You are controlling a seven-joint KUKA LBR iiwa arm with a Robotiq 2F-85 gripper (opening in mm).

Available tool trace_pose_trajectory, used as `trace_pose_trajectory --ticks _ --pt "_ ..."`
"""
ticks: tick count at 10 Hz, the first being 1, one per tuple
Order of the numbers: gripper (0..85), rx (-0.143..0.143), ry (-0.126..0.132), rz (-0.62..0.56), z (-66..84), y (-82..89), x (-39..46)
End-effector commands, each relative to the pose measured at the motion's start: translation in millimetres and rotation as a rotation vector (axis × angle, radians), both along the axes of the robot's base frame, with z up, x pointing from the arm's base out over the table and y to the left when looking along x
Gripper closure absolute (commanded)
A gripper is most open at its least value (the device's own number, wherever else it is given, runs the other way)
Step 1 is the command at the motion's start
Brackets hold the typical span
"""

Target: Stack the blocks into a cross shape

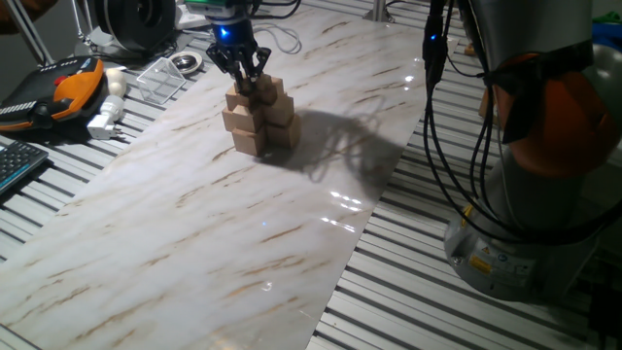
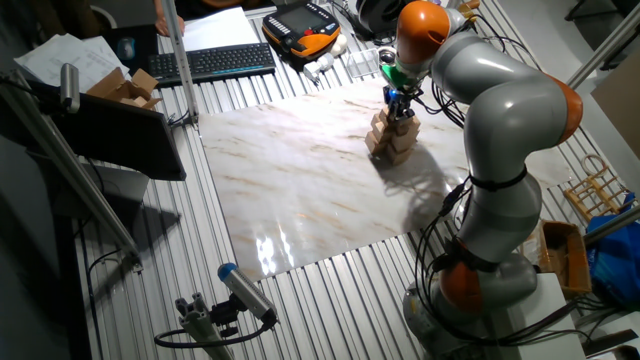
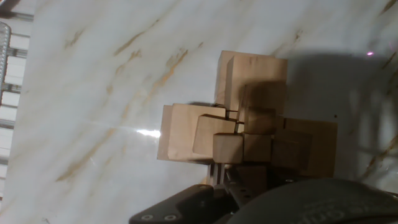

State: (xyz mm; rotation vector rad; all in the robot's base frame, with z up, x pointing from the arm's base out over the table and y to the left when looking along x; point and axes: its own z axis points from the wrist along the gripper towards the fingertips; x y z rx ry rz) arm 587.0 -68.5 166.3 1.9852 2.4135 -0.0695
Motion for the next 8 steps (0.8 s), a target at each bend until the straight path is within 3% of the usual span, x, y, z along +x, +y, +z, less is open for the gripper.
trace_pose_trajectory --ticks 1,8 --pt "85.0 0.000 0.000 0.001 -0.1 -0.1 -0.1" --pt "85.0 0.006 0.004 0.013 -2.3 -2.5 0.3"
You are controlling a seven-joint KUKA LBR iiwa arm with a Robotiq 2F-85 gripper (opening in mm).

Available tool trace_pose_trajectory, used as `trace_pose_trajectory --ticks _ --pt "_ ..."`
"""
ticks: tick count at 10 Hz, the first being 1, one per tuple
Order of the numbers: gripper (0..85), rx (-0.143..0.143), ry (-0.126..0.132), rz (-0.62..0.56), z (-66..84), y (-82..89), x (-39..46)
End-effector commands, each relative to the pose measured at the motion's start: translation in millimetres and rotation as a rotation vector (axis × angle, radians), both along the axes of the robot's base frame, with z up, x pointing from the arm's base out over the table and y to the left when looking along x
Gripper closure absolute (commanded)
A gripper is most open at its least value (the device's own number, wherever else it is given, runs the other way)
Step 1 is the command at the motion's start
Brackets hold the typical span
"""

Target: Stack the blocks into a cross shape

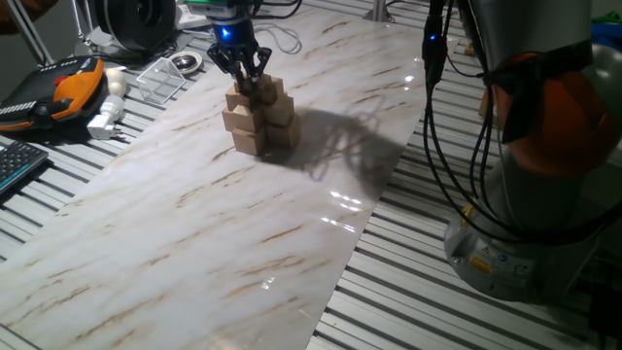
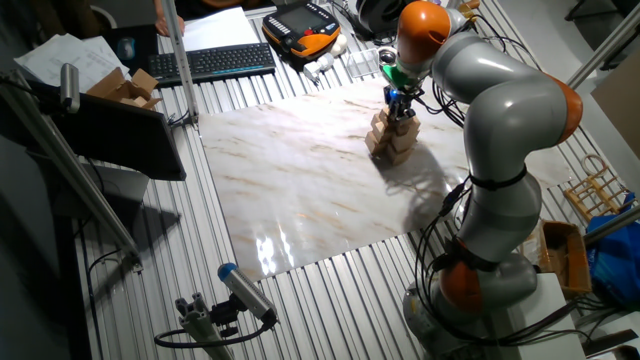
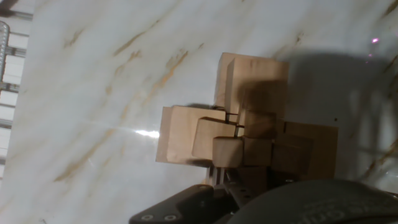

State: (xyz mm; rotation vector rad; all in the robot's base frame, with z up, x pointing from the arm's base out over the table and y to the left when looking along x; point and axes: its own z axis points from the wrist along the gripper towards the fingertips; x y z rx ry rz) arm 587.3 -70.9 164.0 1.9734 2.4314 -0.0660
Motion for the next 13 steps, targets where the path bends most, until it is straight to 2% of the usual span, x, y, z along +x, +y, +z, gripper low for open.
trace_pose_trajectory --ticks 1,2,5,6,10,13 --pt "85.0 0.000 0.002 0.000 -0.1 -0.1 0.2" --pt "68.0 -0.001 0.002 0.000 -0.3 0.1 0.5" --pt "68.0 -0.003 0.006 0.001 -0.5 0.3 1.1" --pt "51.0 -0.003 0.008 0.001 -0.6 0.4 1.4" --pt "51.0 -0.007 0.013 0.001 0.6 2.5 2.4" --pt "51.0 -0.010 0.022 -0.018 9.3 16.2 4.7"
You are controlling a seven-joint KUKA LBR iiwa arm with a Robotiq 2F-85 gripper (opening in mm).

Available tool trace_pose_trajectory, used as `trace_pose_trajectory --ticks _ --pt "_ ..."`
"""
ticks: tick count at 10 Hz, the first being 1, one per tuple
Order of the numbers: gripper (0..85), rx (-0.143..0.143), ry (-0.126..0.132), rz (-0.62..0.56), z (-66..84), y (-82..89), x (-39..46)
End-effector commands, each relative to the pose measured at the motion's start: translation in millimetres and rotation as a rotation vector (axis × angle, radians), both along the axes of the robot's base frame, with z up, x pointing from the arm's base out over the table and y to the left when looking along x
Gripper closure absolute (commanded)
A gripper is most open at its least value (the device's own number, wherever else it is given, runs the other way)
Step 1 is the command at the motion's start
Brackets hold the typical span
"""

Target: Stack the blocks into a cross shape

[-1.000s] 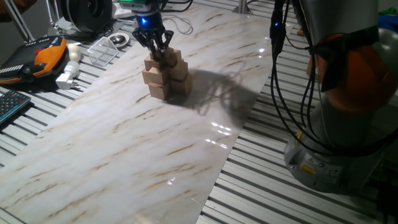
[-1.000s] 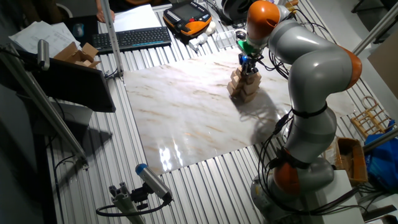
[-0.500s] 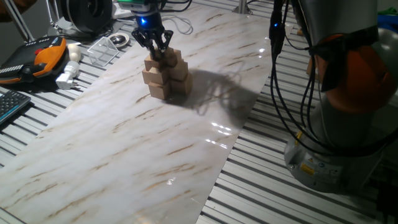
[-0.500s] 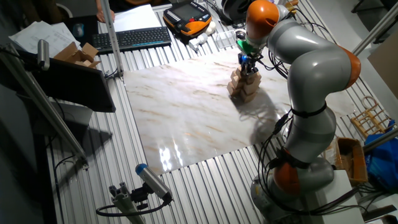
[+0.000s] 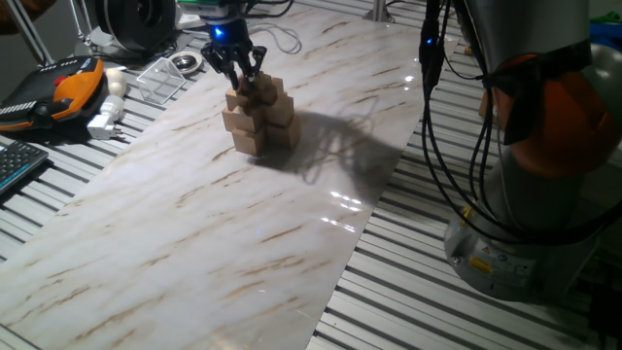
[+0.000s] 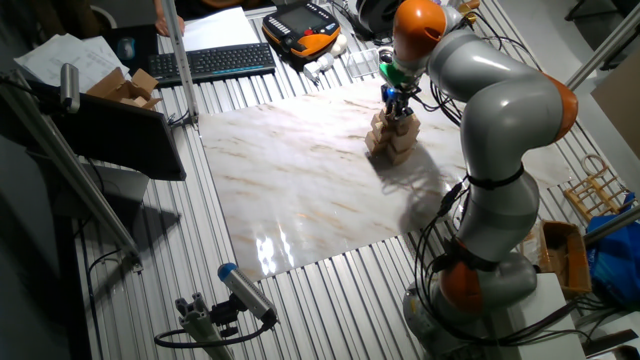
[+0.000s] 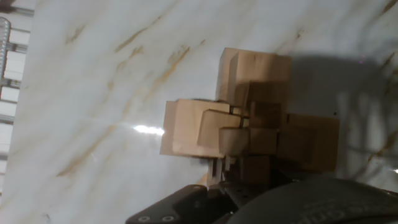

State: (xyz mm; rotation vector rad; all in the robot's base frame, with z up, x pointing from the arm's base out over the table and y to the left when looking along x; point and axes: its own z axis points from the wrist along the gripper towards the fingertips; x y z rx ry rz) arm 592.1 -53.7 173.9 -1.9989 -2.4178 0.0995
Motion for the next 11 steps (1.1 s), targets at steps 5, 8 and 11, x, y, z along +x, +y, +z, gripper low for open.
trace_pose_trajectory --ticks 5,8,11 --pt "51.0 0.030 0.030 -0.006 18.9 45.0 2.7" --pt "51.0 0.081 0.019 0.070 25.4 70.6 -4.7" --pt "85.0 0.129 0.020 0.275 27.1 85.9 -18.7"
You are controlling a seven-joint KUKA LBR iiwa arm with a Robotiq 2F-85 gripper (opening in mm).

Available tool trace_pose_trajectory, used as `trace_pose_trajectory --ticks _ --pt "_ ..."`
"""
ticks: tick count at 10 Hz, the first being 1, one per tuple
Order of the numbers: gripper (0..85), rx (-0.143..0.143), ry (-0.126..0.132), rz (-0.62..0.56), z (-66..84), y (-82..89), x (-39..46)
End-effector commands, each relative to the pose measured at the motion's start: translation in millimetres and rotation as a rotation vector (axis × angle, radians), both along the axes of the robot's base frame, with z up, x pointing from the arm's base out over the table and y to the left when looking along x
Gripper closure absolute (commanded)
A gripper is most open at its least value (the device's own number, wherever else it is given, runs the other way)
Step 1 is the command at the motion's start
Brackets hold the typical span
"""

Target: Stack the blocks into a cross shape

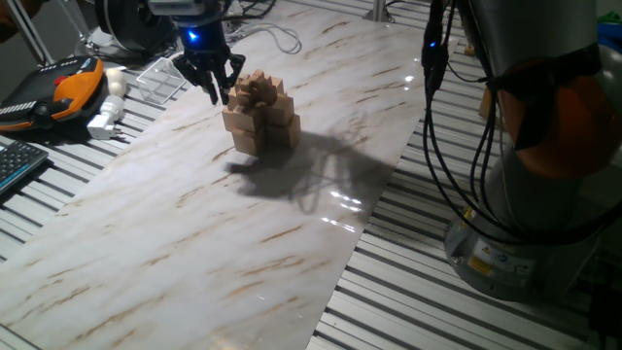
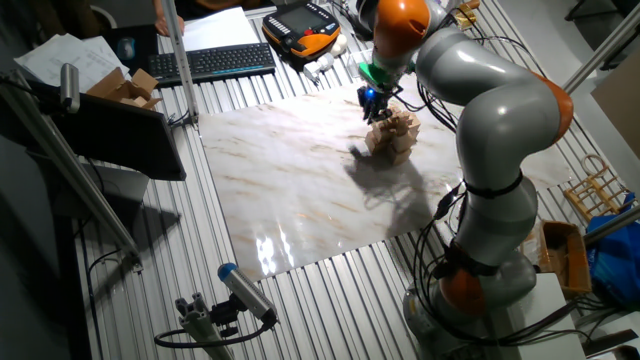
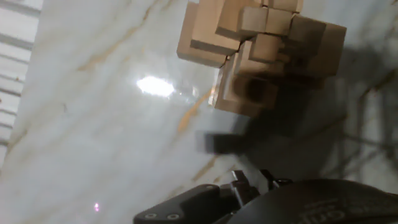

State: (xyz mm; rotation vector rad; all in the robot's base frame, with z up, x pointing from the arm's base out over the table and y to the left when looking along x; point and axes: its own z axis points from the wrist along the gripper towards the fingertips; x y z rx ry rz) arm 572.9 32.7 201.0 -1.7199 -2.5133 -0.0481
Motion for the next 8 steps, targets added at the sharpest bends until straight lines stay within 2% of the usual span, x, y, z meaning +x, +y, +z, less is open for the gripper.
trace_pose_trajectory --ticks 1,2,3,5,6,7,8 --pt "85.0 0.026 0.015 0.168 -0.6 0.7 -0.9" --pt "85.0 0.049 0.030 0.255 -3.0 3.4 -2.6" --pt "85.0 0.059 0.028 0.327 -6.2 7.7 -5.8" --pt "85.0 0.051 0.013 0.444 -13.8 15.0 -11.9" --pt "85.0 0.043 0.021 0.534 -14.0 14.9 -11.4" --pt "85.0 0.015 0.043 0.615 -13.9 14.8 -11.2" --pt "85.0 0.021 0.054 0.667 -13.9 14.9 -11.4"
